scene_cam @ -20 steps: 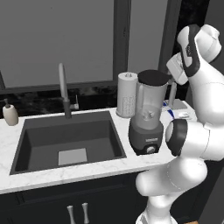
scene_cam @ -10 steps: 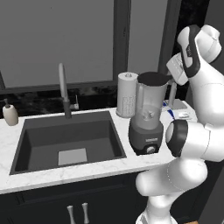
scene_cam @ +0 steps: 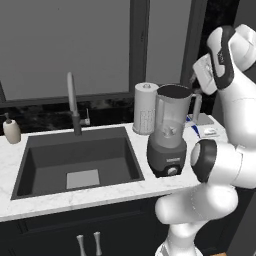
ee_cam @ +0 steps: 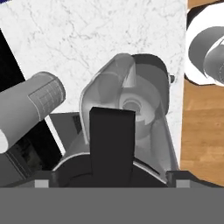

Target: Close the lid blender by securely placing the lid on top.

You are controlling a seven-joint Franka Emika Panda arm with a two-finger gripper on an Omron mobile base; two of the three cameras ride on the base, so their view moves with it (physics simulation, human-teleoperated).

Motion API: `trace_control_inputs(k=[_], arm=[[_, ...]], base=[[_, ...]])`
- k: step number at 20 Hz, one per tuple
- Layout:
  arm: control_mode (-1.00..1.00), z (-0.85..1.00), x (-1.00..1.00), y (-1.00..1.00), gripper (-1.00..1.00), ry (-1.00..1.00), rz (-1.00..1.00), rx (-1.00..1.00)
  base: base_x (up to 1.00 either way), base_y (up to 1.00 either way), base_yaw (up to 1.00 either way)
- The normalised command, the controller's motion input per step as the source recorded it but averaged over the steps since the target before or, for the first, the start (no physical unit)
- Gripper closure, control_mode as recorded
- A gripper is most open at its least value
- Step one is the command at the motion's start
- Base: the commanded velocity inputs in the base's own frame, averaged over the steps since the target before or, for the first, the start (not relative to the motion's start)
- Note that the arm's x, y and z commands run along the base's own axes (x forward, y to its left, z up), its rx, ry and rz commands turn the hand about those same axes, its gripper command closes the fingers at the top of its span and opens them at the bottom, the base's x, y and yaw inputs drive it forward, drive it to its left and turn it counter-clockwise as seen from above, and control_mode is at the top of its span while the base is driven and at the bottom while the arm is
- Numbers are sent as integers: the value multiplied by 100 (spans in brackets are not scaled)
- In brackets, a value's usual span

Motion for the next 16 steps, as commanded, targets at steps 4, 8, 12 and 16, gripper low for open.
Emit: trace_control_inputs(k=[4,8,12,16], arm=[[-100,35,-17,0,-100,-24,0,0],[-100,3,-100,0,-100,-40,10,0],[-100,-51,-100,3,-100,-49,5,-14],[-100,-100,-100,26,-100,-37,1,-48]], base=[[0,0,0],[0,0,0],[0,0,0],[0,0,0]])
